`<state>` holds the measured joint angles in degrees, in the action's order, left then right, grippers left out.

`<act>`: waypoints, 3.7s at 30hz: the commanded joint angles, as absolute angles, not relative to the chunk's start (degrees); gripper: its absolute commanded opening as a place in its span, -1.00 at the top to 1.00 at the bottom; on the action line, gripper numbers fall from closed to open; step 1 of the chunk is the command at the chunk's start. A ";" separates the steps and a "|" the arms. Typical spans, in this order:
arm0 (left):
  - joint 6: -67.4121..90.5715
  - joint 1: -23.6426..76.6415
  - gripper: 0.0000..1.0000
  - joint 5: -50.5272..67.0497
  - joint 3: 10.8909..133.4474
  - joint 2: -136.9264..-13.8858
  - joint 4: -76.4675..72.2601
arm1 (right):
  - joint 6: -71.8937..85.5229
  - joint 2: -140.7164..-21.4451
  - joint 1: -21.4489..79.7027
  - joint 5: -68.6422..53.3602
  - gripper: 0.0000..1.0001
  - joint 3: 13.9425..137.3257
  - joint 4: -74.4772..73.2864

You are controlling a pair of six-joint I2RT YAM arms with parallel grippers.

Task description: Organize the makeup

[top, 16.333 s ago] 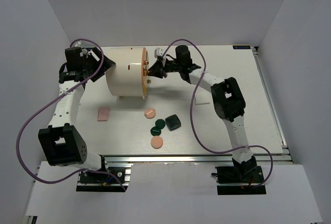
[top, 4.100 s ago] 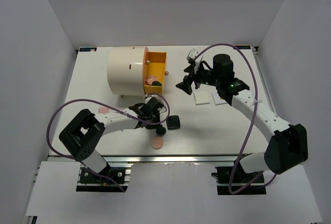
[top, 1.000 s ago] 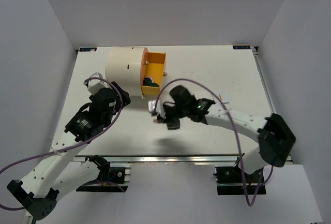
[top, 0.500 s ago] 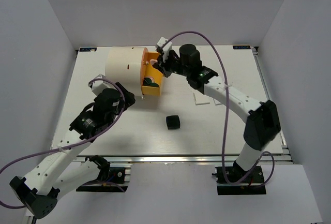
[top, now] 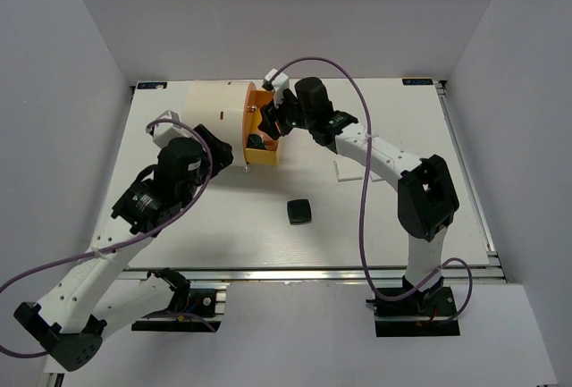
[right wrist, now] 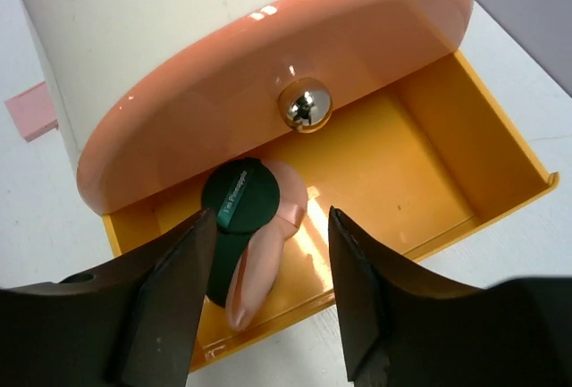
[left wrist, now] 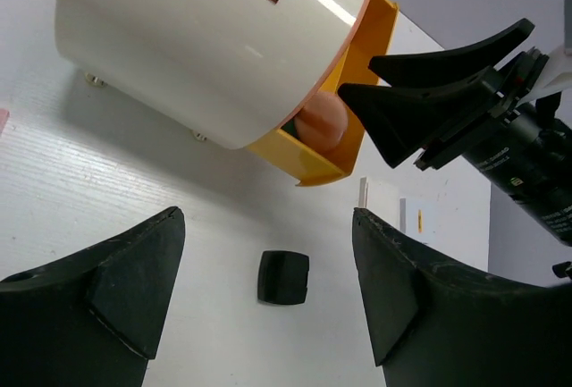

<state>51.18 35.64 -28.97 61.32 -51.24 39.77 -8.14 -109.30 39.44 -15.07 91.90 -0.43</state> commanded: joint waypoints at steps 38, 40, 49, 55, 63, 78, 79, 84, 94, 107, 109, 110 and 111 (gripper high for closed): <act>34.11 -4.04 -0.69 13.26 77.17 -81.47 28.39 | 3.78 -123.30 33.57 -13.70 1.00 107.83 -5.98; 33.75 -4.13 -0.68 14.58 76.91 -82.17 28.48 | 5.01 -124.10 34.27 -15.37 1.00 110.11 -5.19; 33.66 -4.04 -0.69 17.31 75.59 -83.94 27.60 | 9.04 -128.76 36.47 -19.15 1.00 114.52 -1.76; 33.66 -4.04 -0.69 17.05 75.50 -83.50 28.56 | 12.04 -131.04 36.74 -22.68 1.00 115.49 0.95; 35.07 -4.13 -0.72 14.50 76.29 -83.41 29.09 | 4.86 -126.65 33.85 -18.37 0.88 112.51 0.09; 35.33 -4.22 -0.75 13.27 79.19 -84.73 30.32 | -13.61 -124.71 29.53 -40.59 -0.37 96.85 4.31; 35.25 -4.31 -0.75 13.53 79.19 -84.73 30.32 | -15.19 -126.28 29.53 -43.74 -0.38 97.90 3.18; 35.24 -4.39 -0.76 13.89 78.66 -84.73 29.97 | -15.91 -129.72 30.15 -45.26 -0.40 101.15 3.25; 35.51 -4.48 -0.75 14.68 78.13 -85.08 29.97 | -16.35 -136.84 31.20 -45.09 -0.40 109.68 2.72; 35.16 -4.57 -0.75 14.59 78.57 -85.87 30.85 | -15.29 -142.21 32.78 -46.58 -0.21 116.81 4.48; 35.24 -4.48 -0.75 14.68 78.66 -86.04 30.94 | -15.47 -142.38 32.96 -46.84 -0.08 116.89 4.40; 35.16 -4.48 -0.75 14.59 78.66 -86.04 30.85 | -15.64 -142.38 32.96 -47.02 -0.01 116.89 4.22; 35.16 -4.48 -0.75 14.59 78.66 -86.04 30.85 | -15.64 -142.38 32.96 -47.20 0.06 116.72 3.96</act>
